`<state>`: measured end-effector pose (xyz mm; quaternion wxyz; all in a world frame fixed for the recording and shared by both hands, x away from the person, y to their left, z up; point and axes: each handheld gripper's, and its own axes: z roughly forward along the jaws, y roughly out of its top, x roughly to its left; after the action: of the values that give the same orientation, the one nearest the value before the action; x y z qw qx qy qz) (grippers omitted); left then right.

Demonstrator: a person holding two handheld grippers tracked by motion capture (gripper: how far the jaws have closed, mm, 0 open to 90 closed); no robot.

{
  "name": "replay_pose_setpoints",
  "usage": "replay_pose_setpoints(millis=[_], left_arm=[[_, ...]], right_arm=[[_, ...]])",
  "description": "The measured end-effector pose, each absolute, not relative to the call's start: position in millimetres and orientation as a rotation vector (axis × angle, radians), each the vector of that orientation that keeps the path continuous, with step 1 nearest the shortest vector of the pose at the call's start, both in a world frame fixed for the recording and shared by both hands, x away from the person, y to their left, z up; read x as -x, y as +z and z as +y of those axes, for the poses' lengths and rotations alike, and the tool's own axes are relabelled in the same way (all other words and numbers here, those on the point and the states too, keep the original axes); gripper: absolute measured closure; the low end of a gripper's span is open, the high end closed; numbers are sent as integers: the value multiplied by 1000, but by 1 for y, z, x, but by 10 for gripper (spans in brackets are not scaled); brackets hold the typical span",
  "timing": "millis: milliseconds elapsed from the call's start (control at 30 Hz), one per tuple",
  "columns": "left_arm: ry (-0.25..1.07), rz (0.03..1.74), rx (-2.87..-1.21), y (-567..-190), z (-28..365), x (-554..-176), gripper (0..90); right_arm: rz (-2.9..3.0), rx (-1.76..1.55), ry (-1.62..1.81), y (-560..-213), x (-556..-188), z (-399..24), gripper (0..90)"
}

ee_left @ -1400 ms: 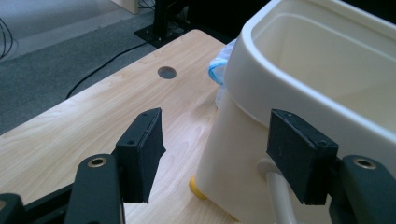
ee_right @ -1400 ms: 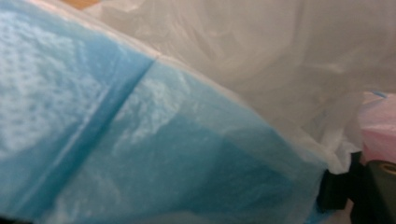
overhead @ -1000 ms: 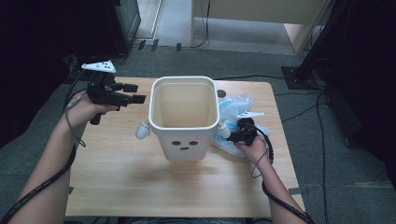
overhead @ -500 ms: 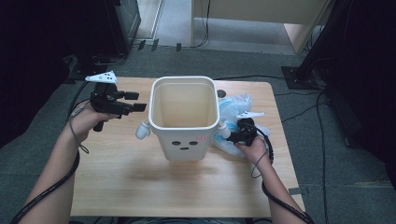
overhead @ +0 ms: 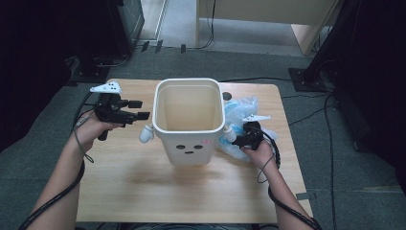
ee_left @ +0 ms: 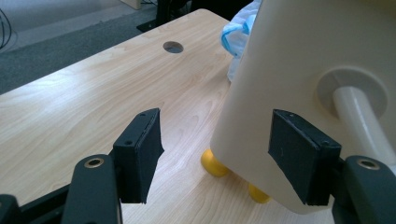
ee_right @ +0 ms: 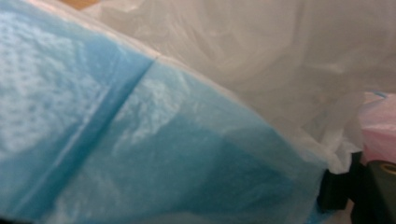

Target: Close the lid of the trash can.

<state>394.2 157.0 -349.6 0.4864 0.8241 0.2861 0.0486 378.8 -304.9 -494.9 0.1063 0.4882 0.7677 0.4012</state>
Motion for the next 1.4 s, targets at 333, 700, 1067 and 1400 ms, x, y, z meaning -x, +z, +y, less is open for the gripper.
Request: replay_pose_setpoints(millis=[333,700,1067,1400], left_arm=[[107,696,-2012,-366,155,-391,336],[110,702,-2007,-383,155,-389,327],[105,711,-2023,-404,155,-385,325],[114,713,-2033,-422,156,-382,319]], right_arm=[[2262,-1442,1179,-495,-378,-305,250],[2259,-1444,1180,-495,-378,-304,249],[2250,-1445,1186,-495,-377,-304,249],[2250,-1445,1183,-496,-377,-304,249]])
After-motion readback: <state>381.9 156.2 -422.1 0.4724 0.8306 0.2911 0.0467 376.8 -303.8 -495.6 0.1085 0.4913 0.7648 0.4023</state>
